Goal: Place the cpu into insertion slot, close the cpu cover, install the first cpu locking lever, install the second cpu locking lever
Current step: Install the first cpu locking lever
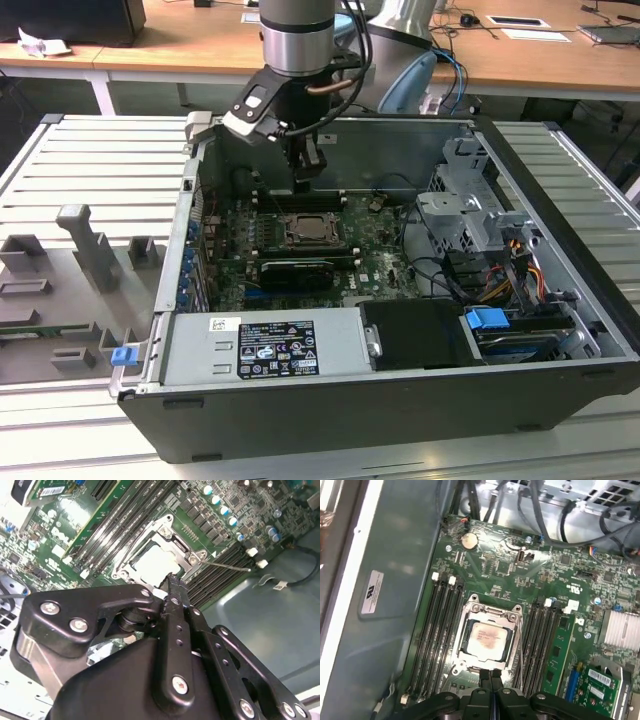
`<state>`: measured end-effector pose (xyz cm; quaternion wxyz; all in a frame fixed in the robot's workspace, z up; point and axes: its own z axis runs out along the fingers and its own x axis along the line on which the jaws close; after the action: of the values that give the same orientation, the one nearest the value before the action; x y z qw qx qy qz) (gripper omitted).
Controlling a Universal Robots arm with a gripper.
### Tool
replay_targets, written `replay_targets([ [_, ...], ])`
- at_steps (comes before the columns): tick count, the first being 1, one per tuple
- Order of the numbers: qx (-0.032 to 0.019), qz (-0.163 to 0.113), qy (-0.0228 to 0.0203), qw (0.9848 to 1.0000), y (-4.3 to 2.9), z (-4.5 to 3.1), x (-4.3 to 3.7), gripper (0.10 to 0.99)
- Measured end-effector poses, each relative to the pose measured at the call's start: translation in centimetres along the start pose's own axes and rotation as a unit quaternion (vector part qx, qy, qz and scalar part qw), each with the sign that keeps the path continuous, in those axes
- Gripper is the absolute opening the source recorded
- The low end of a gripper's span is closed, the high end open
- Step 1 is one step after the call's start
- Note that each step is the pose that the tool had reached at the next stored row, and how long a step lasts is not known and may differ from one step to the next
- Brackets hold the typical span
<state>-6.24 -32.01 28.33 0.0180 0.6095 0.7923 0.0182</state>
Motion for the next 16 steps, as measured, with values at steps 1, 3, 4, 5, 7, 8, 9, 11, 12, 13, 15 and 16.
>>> replay_targets([
  [1, -0.0001, -0.008, 0.0004, 1.0000, -0.01, 0.00, 0.00, 0.106],
  [3, -0.0002, -0.026, 0.0014, 0.9997, -0.02, 0.00, 0.01, 0.106],
  [4, -0.0003, -0.037, 0.0019, 0.9993, -0.02, 0.00, 0.01, 0.106],
  [5, -0.0004, -0.052, 0.0027, 0.9986, -0.01, 0.00, 0.00, 0.106],
  [7, -0.0005, -0.070, 0.0036, 0.9975, -0.01, 0.00, 0.01, 0.106],
  [8, -0.0006, -0.087, 0.0044, 0.9962, -0.01, 0.00, 0.00, 0.106],
  [9, -0.0006, -0.101, 0.0051, 0.9949, -0.01, 0.00, 0.00, 0.106],
  [11, -0.0007, -0.116, 0.0058, 0.9932, -0.01, 0.00, 0.01, 0.106],
  [12, -0.0007, -0.124, 0.0061, 0.9923, -0.01, 0.00, 0.00, 0.106],
  [13, -0.0008, -0.129, 0.0064, 0.9916, -0.01, 0.00, 0.00, 0.106],
  [15, -0.0008, -0.140, 0.0069, 0.9901, -0.01, 0.00, 0.01, 0.106],
  [16, -0.0009, -0.147, 0.0072, 0.9891, -0.01, 0.00, 0.00, 0.106],
])
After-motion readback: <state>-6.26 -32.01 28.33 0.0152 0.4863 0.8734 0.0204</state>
